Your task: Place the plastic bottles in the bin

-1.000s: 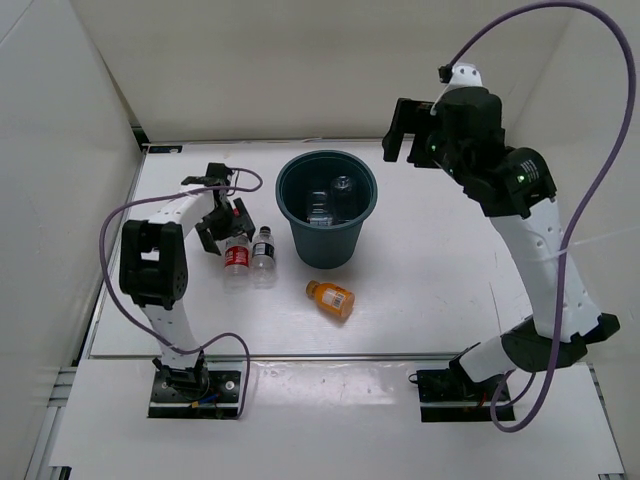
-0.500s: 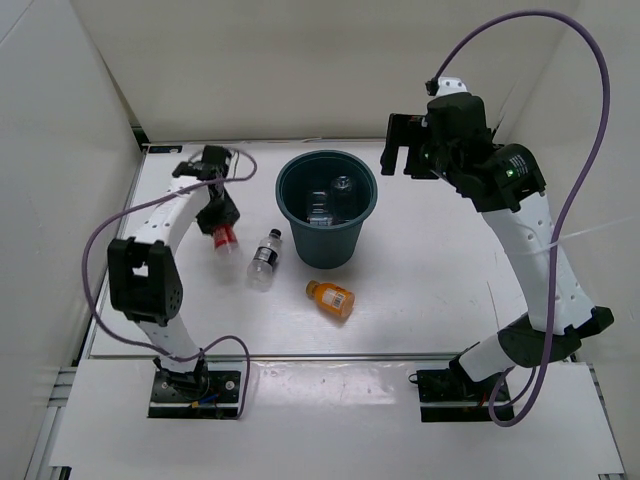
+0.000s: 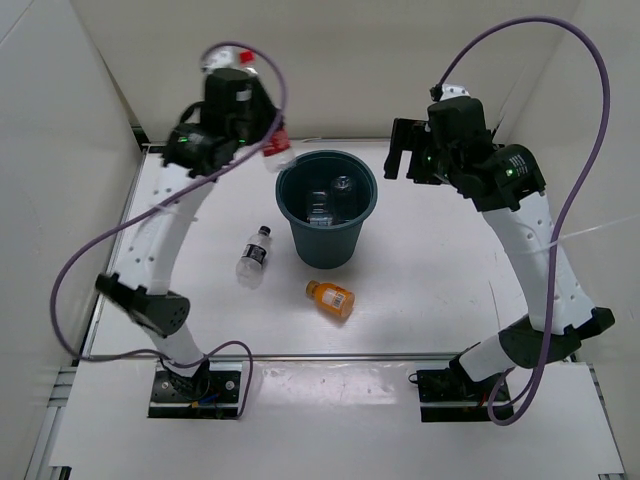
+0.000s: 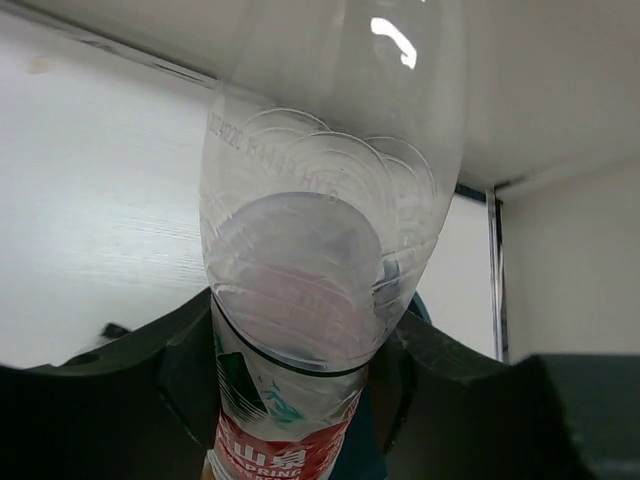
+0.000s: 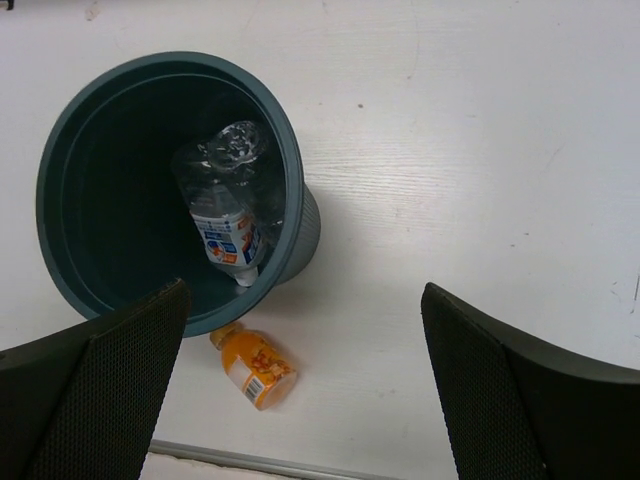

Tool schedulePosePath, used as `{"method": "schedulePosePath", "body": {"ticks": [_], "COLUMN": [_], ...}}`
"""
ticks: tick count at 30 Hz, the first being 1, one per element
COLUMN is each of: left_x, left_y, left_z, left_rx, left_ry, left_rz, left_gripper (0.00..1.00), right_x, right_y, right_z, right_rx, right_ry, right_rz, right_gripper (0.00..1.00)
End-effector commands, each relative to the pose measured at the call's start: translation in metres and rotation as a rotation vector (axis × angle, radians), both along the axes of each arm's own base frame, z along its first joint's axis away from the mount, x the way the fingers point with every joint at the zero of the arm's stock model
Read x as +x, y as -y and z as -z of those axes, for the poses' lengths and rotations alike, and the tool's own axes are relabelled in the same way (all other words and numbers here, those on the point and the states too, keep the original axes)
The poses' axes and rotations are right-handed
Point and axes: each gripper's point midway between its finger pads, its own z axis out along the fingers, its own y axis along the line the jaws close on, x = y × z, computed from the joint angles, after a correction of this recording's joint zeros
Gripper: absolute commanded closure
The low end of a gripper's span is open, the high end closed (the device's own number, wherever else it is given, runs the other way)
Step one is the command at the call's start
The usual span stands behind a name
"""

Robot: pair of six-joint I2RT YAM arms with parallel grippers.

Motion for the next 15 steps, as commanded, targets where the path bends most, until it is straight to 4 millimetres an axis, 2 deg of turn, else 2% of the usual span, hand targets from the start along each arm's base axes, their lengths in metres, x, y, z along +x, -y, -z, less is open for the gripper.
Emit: {"method": "schedulePosePath", "body": {"ticks": [1,2,3,5,6,7,8,10,11,12,13,14,15], "left_x": [0.002,0.003,-0.004,-0.004,-0.004,-0.005,-0.006,-0.010,-0.011,-0.016,-0.018,-0.020,-0.030], "left_y": [0.083,0.096,0.113,0.120,0.123,0.123,0.118,0.106,0.094,0.082,0.073,0.059,0.044], "left_z": [0.044,0.059,0.065,0.074,0.078,0.077,0.081,0.067,0.063,0.040,0.031,0.032,0.005], "left_rx": [0.115,0.155,0.170,0.207,0.226,0.237,0.256,0.261,0.293,0.280,0.275,0.309,0.267], "left_ry": [-0.061,-0.081,-0.088,-0.091,-0.094,-0.088,-0.102,-0.077,-0.065,-0.008,0.019,0.028,0.097], "left_rz": [0.203,0.228,0.258,0.250,0.250,0.239,0.222,0.183,0.142,0.111,0.080,0.024,-0.017], "left_gripper": [0.38,0.35,0.32,0.25,0.14,0.09,0.00,0.00,0.00,0.00,0.00,0.00,0.00], "right_x": [-0.009,-0.009,-0.012,-0.013,-0.018,-0.021,-0.019,-0.025,-0.024,-0.027,-0.028,-0.028,-0.030], "right_y": [0.012,0.012,0.014,0.018,0.021,0.023,0.028,0.032,0.034,0.036,0.040,0.040,0.041], "right_z": [-0.006,-0.006,-0.004,0.001,-0.002,0.003,0.007,0.006,0.013,0.012,0.013,0.017,0.021], "right_rx": [0.024,0.024,0.022,0.016,0.018,0.011,0.001,0.005,0.002,0.004,0.004,0.006,0.000], "right_ry": [0.011,0.011,0.009,-0.001,0.002,-0.008,-0.014,-0.008,-0.026,-0.024,-0.024,-0.034,-0.043], "right_rz": [0.024,0.024,0.024,0.034,0.034,0.034,0.052,0.052,0.068,0.068,0.077,0.082,0.082], "right_gripper": [0.00,0.00,0.00,0.00,0.00,0.00,0.00,0.00,0.00,0.00,0.00,0.00,0.00]}}
